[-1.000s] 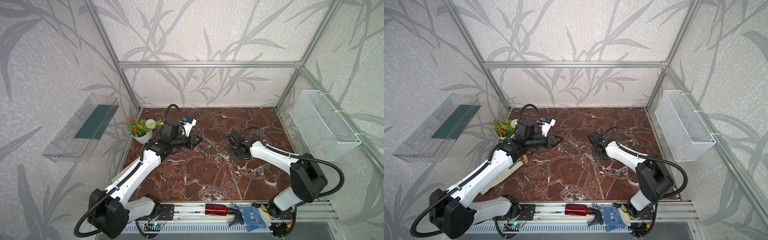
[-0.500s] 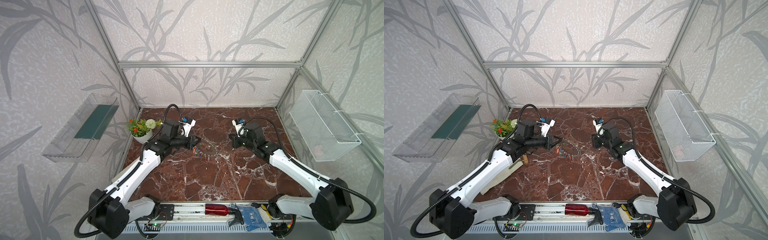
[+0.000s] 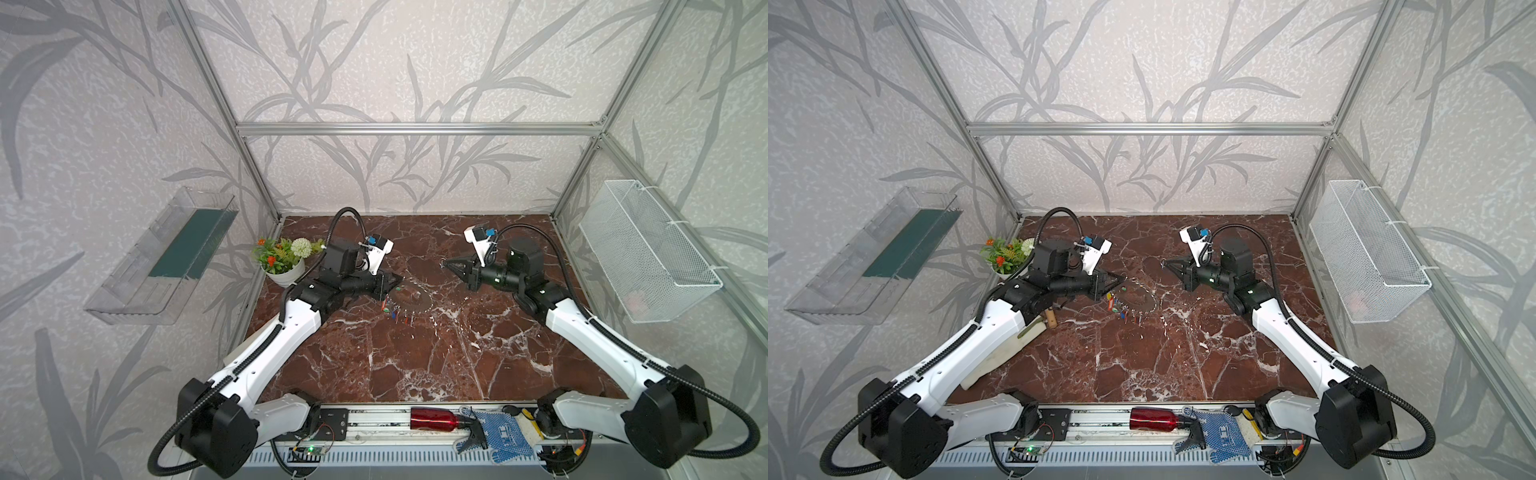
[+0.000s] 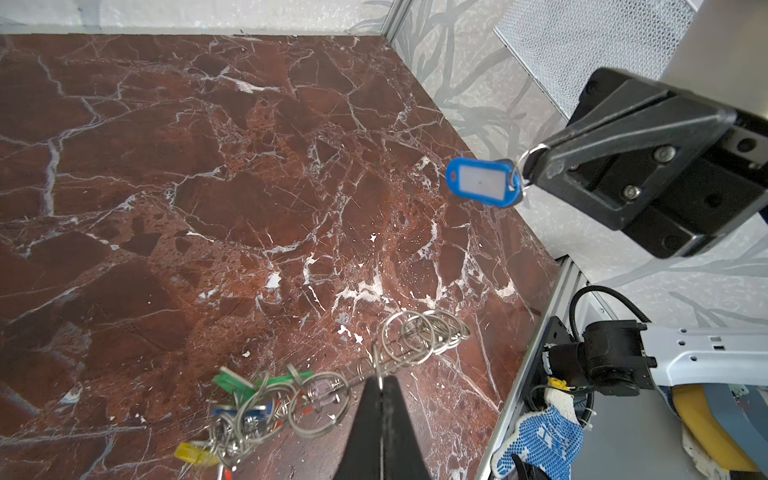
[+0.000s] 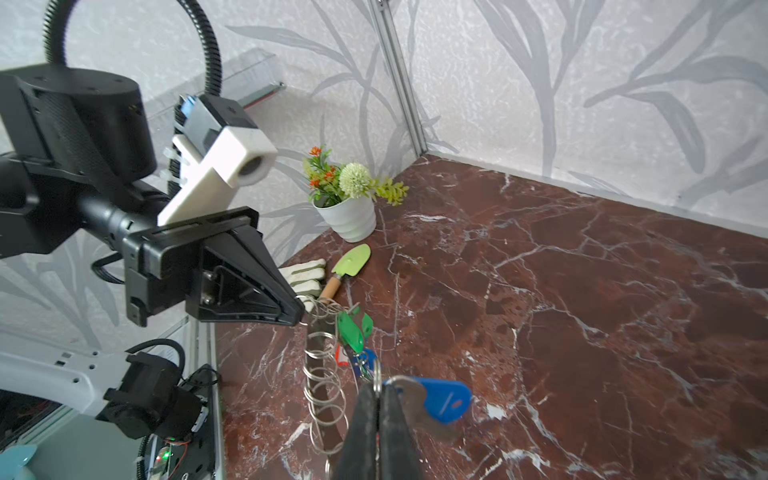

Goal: Put the keys on the keyring
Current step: 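Close the right gripper on the blue-tagged key's ring and lift it, then carry the blue-tagged key toward the spiral ring held by the left gripper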

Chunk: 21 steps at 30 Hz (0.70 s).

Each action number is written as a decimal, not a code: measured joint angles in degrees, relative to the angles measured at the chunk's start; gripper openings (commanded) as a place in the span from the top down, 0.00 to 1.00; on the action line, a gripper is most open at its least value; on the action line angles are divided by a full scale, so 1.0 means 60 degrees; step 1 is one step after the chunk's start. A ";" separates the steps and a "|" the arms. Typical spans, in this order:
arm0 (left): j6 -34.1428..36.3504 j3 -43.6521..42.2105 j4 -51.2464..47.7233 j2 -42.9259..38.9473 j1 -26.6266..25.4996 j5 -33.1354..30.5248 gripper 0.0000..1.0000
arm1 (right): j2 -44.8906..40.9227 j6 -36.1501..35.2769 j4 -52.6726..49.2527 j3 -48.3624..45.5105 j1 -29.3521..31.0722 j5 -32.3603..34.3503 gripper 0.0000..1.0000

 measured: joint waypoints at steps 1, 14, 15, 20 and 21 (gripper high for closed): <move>0.0080 0.0000 0.0011 -0.0062 -0.0058 -0.0026 1.00 | 0.0000 0.0047 0.0069 0.0000 0.0000 -0.0098 1.00; 0.0780 -0.0047 0.0517 -0.0557 -0.0488 -0.0109 1.00 | 0.0015 0.0546 0.0353 0.0000 0.0000 -0.0812 1.00; 0.0790 -0.0055 0.0532 -0.0557 -0.0521 -0.0113 1.00 | 0.0029 0.0594 0.0408 0.0000 0.0000 -0.0892 1.00; 0.0827 -0.0055 0.0630 -0.0557 -0.0667 -0.0262 1.00 | 0.0259 0.0678 0.0546 0.0000 0.0080 -0.1257 1.00; 0.0860 -0.0055 0.0627 -0.0554 -0.0739 -0.0353 1.00 | 0.0324 0.0696 0.0557 0.0000 0.0095 -0.1333 1.00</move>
